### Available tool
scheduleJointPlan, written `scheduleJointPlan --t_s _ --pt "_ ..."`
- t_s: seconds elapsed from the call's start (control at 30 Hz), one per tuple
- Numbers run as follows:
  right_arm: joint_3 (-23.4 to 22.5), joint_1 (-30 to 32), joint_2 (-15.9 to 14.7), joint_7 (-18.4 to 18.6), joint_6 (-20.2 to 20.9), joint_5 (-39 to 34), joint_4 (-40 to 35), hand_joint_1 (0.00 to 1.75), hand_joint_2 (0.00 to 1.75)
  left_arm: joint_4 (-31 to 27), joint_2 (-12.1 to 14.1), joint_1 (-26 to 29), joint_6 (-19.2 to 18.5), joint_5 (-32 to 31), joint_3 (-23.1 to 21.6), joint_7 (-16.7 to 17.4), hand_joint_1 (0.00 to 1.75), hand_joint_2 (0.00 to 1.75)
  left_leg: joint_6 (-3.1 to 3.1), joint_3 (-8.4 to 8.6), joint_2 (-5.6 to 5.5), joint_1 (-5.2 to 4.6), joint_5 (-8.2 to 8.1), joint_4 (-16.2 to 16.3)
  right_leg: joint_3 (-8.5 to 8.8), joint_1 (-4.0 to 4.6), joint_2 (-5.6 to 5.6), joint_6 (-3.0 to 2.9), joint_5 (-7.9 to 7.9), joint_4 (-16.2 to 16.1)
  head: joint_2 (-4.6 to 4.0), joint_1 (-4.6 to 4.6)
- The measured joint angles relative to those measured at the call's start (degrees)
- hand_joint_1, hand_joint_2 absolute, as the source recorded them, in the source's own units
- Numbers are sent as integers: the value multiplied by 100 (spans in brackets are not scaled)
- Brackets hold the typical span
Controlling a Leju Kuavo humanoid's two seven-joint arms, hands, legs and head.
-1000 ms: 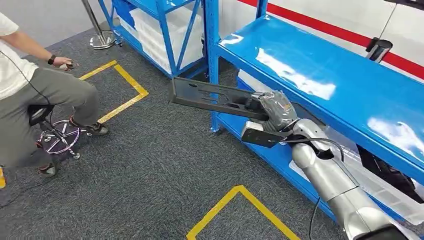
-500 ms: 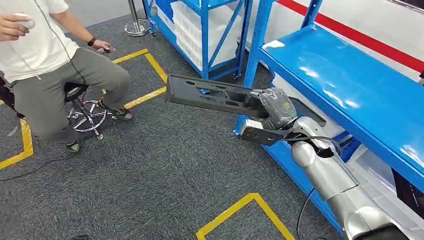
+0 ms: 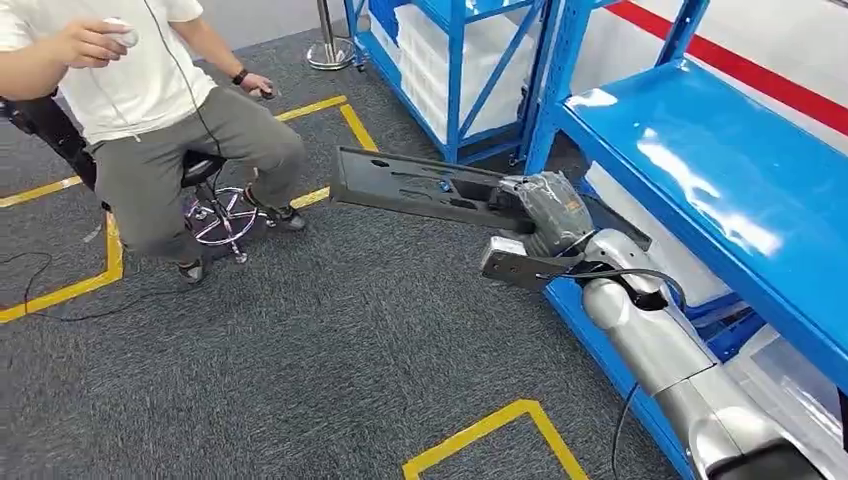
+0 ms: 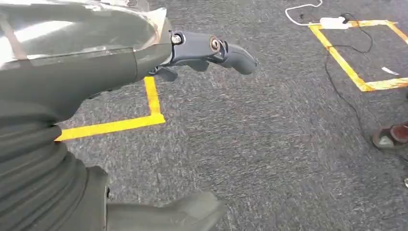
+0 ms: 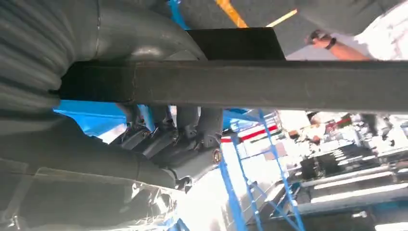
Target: Take the parts from the cabinet and place them on the table.
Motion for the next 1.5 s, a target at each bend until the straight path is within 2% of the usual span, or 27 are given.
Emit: scheduleJointPlan --t_s 0.03,0.1,0.13,0.17,0.33,0.4,0.47,0.53,0.63,0.67,0.7,0.8,0.83,0.87,0.9,0.93,1.0,1.03,1.07,1.13,1.17,1.2,1.37,1.4,1.43,1.47,1.5 --pt "9 4 0 0 -2 -11 0 147 175 0 0 2 0 0 0 0 0 175 -1 -3 2 6 80 -16 4 8 -64 -4 -5 0 0 7" --pt "11 0 -2 2 -7 -26 0 147 175 -4 9 2 -2 2 0 0 0 175 21 383 46 10 508 -781 15 17 -172 -12 -15 0 0 4" --pt "9 -6 -7 4 -9 -35 0 147 175 -18 11 1 -2 2 0 0 0 175 54 709 164 -4 735 -1351 32 20 -225 3 -34 0 0 0" --pt "4 -9 -15 7 -13 -42 -2 147 175 -28 11 -4 -2 2 -2 0 0 175 90 938 437 -38 775 -1752 45 47 -265 22 -47 0 0 -2" --pt "11 -9 -59 28 -35 -50 -17 147 175 -44 24 -12 -7 2 -4 0 0 175 260 975 118 -78 839 -1881 56 150 -509 166 -119 -30 0 30" --pt "6 -10 -107 42 -50 -59 -26 147 175 -52 6 -19 -11 7 -26 0 0 175 320 1000 26 -54 872 -1929 -136 67 -4 120 -390 479 0 24" --pt "15 27 -164 42 -57 -55 -26 147 175 -52 11 -49 -11 7 -28 0 0 175 332 992 -121 -52 870 -1929 -607 49 158 75 -767 1441 0 48" --pt "17 76 -201 59 -59 -57 -26 147 175 -50 6 -39 -11 9 -35 0 0 175 329 993 -289 -53 871 -1926 -847 48 189 135 -814 1834 0 44" --pt "17 66 -216 61 -74 -57 -26 147 175 -52 0 -38 -9 9 -57 0 0 175 313 997 -499 -45 871 -1904 -405 4 248 294 -288 788 0 46" --pt "17 55 -216 59 -81 -57 -31 147 175 -52 0 -38 -9 9 -74 0 0 175 290 988 -568 -39 859 -1875 -166 -48 458 343 -66 255 0 46" --pt "20 53 -221 61 -94 -57 -28 147 175 -52 6 -43 -9 11 -76 0 0 175 247 940 -626 -78 836 -1810 -79 -65 624 335 -32 59 0 52" --pt "24 68 -208 61 -105 -57 -31 147 175 -52 4 -8 -7 35 -76 0 0 175 155 887 -772 -32 867 -1831 -78 -1 439 188 -7 87 0 42" --pt "24 62 -201 61 -105 -55 -33 147 175 -52 9 4 -4 35 -81 -2 0 175 124 873 -834 -29 867 -1828 -62 -49 372 144 18 58 0 37" --pt "20 44 -190 63 -105 -55 -35 147 175 -52 6 12 -2 35 -87 0 0 175 114 824 -676 -18 809 -1761 -47 -66 331 121 30 40 0 48" --pt "20 38 -181 61 -107 -55 -42 147 175 -52 6 5 0 35 -87 0 0 175 73 715 -311 -52 644 -1506 -29 -47 271 67 22 39 0 -25" --pt "20 35 -181 61 -107 -57 -48 147 175 -55 13 -11 0 37 -85 0 0 175 44 533 -136 -36 450 -1117 -23 -24 224 18 11 39 0 -37" --pt "22 41 -184 63 -107 -50 -46 147 175 -52 18 -16 -2 46 -87 0 0 175 19 53 -8 -12 91 -195 -21 20 87 -12 -9 40 0 -35" --pt "24 46 -184 63 -107 -50 -46 147 175 -52 9 -13 -2 46 -91 -2 0 175 14 -50 3 -7 77 -19 -20 34 26 -18 -14 40 0 -37" --pt "26 45 -179 63 -107 -50 -46 147 175 -52 6 -13 -2 52 -94 0 0 175 21 -11 4 -7 193 -126 -15 46 -37 -29 -23 40 0 -35" --pt "24 36 -168 63 -107 -50 -48 147 175 -55 13 -13 -2 52 -98 0 0 175 71 442 58 -14 642 -990 12 62 -148 -36 -49 40 0 -35" --pt "22 31 -166 63 -107 -50 -48 147 175 -55 20 -14 -2 52 -100 -2 0 175 119 752 269 -42 834 -1519 35 77 -194 -30 -66 40 0 -39" --pt "15 27 -168 63 -107 -50 -48 147 175 -57 26 -32 -2 52 -109 -2 0 175 144 853 489 -129 737 -1714 39 121 -244 -5 -85 39 0 -33" --pt "18 7 -149 61 -107 -50 -55 147 175 -57 35 -40 -15 55 -113 -2 0 175 284 936 166 -128 816 -1840 93 170 -454 115 -152 4 0 -22" --pt "15 7 -155 63 -107 -50 -53 147 175 -57 33 -31 -31 57 -116 0 0 175 304 963 156 -72 841 -1877 32 152 -374 126 -182 48 0 -11" --pt "15 2 -175 63 -107 -50 -52 147 175 -57 26 -41 -68 61 -129 0 0 175 337 989 92 -89 862 -1903 -3 102 -70 127 -263 235 0 -7" --pt "17 -2 -175 61 -107 -52 -55 147 175 -57 31 -58 -90 61 -133 0 0 175 363 986 39 -83 869 -1902 -177 97 119 92 -423 609 0 -9" --pt "20 7 -192 61 -107 -50 -50 147 175 -57 37 -73 -98 61 -135 0 0 175 363 988 -27 -76 868 -1902 -392 84 169 76 -583 1028 0 18"
